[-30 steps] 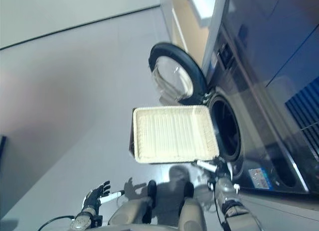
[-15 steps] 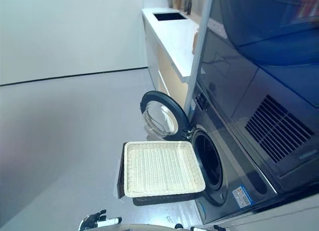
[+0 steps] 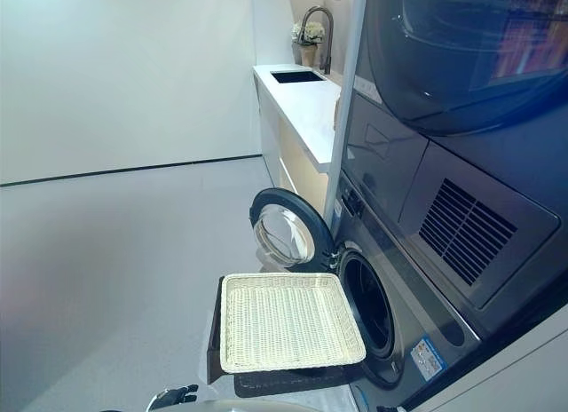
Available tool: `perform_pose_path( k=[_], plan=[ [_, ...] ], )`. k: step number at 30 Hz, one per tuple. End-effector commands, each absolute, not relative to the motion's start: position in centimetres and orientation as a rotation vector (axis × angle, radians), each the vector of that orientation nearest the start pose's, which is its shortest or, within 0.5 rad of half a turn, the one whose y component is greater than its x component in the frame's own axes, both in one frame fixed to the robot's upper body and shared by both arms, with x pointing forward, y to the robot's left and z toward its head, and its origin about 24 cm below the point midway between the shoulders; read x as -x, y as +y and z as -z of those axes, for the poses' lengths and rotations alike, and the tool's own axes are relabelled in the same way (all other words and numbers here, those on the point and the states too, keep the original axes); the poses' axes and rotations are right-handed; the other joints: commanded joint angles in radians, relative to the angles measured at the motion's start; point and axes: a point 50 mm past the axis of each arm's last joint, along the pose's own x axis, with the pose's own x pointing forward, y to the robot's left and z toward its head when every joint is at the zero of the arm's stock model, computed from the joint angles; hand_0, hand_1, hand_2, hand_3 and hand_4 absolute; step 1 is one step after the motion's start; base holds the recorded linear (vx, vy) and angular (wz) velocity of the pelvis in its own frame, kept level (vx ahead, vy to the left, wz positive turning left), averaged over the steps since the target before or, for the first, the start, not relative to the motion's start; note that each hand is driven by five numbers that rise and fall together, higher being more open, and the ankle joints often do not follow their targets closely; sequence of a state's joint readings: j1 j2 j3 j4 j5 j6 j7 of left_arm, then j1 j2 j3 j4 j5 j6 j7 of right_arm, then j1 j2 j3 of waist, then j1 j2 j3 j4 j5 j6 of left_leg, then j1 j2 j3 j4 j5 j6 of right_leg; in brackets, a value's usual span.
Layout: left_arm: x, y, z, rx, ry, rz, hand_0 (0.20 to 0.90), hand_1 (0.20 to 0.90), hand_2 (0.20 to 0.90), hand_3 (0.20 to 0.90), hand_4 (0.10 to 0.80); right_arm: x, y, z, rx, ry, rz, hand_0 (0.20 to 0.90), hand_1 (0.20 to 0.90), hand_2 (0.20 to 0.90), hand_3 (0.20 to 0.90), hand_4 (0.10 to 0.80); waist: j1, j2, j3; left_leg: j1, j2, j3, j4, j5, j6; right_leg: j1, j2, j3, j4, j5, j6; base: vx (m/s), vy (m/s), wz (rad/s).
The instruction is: Pick up the clothes and place them into the washing machine
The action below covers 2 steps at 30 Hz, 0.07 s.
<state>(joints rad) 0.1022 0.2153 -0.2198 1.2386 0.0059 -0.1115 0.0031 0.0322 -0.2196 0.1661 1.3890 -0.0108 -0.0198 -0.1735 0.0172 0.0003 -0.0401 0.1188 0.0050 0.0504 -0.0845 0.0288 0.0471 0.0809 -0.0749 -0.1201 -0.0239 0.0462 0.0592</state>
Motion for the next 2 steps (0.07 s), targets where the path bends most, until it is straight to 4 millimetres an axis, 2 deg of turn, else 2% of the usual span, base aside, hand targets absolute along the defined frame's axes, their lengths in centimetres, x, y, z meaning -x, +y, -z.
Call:
perform_pose_path(
  k=[1, 2],
  plan=[
    [-7.54, 20.21, 16.88, -0.318, 1.180, 0.122, 0.900, 0.900, 0.900, 0.900, 0.800, -5.37, -25.32, 16.45, 0.490, 1.384, 0.154, 0.900, 0.900, 0.900, 0.900, 0.800, 0.025, -0.007, -0.034, -0.002, -0.024, 0.027, 0.034, -0.016, -0.064, 0.014, -0.002, 0.014, 0.046, -0.034, 0.035, 0.000, 0.000, 0.00],
    [-7.61, 20.08, 16.89, -0.316, 1.178, 0.123, 0.900, 0.900, 0.900, 0.900, 0.800, -5.28, -25.50, 16.40, 0.483, 1.391, 0.178, 0.900, 0.900, 0.900, 0.900, 0.800, 0.025, -0.004, -0.035, -0.006, -0.025, 0.024, 0.035, -0.015, -0.064, 0.010, -0.003, 0.014, 0.046, -0.034, 0.036, 0.000, 0.000, 0.00]
  ],
)
